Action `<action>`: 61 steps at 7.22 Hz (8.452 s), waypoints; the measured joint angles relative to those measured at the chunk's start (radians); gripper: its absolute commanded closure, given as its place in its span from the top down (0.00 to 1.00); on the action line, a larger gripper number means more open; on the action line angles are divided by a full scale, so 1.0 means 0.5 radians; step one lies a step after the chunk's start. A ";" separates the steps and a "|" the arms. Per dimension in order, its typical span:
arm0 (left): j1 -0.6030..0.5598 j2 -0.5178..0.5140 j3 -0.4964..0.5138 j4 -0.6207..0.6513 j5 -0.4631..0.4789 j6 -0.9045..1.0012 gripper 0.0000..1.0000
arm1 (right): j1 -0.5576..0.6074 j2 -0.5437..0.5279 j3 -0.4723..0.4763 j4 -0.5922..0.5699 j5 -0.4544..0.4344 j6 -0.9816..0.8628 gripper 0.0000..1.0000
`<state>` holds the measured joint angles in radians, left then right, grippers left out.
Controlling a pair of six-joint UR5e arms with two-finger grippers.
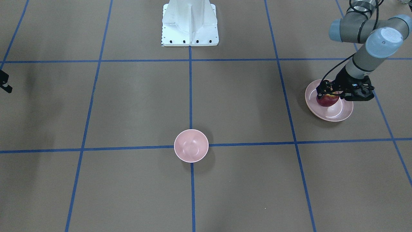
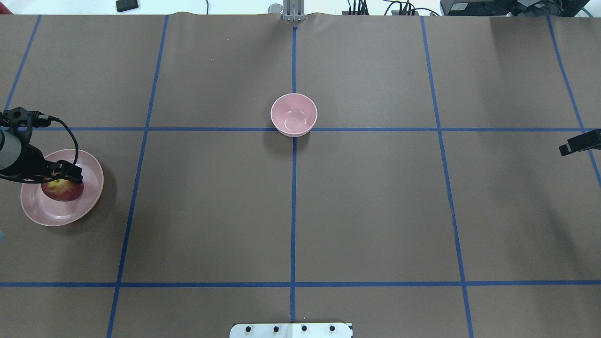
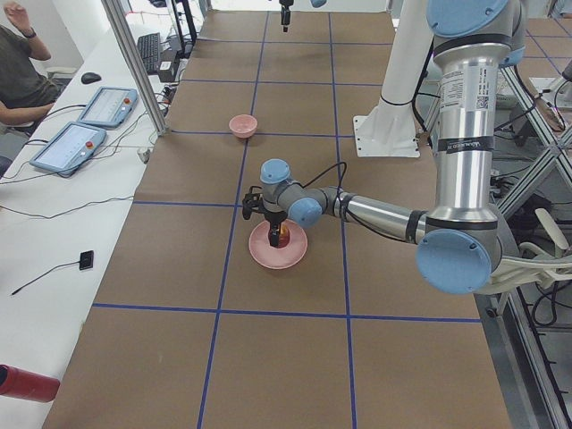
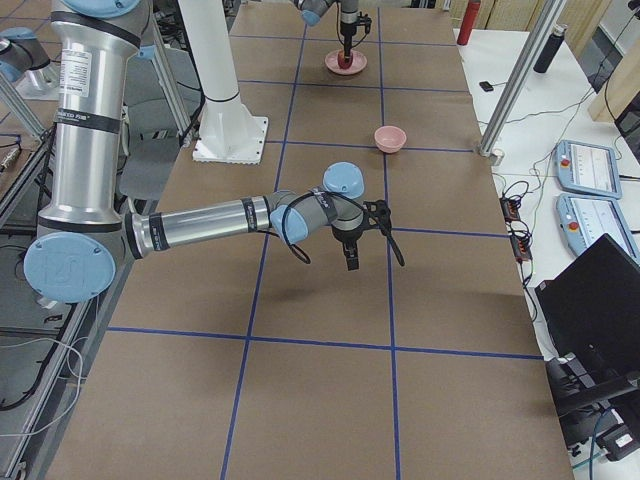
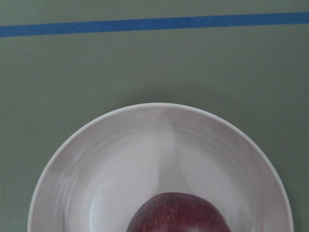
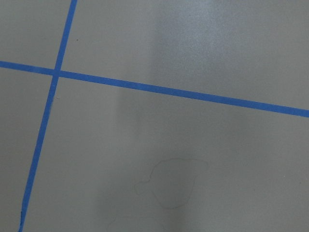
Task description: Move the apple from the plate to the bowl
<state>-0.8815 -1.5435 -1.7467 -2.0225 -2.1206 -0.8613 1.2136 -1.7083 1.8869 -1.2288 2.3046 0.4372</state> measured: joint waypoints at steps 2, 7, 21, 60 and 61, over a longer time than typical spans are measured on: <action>0.047 -0.008 0.013 -0.038 -0.014 -0.076 0.92 | -0.002 0.000 -0.005 0.000 -0.006 0.000 1.00; -0.021 0.024 -0.090 0.034 -0.230 -0.063 0.00 | -0.004 0.013 -0.009 0.000 -0.029 0.001 1.00; 0.360 -2.232 1.180 0.444 0.317 -0.666 0.00 | -0.013 0.028 -0.048 0.003 -0.032 0.014 1.00; -1.029 -0.009 -0.081 0.577 -0.284 1.333 0.98 | 0.155 -0.117 0.016 -0.073 0.119 -0.182 0.99; -1.026 0.012 -0.090 0.569 -0.262 1.335 0.98 | 0.158 -0.125 0.009 -0.081 0.125 -0.198 0.99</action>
<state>-1.3946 -1.5375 -1.7919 -1.7380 -2.2514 -0.1939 1.2926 -1.7708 1.8916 -1.2695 2.3672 0.3382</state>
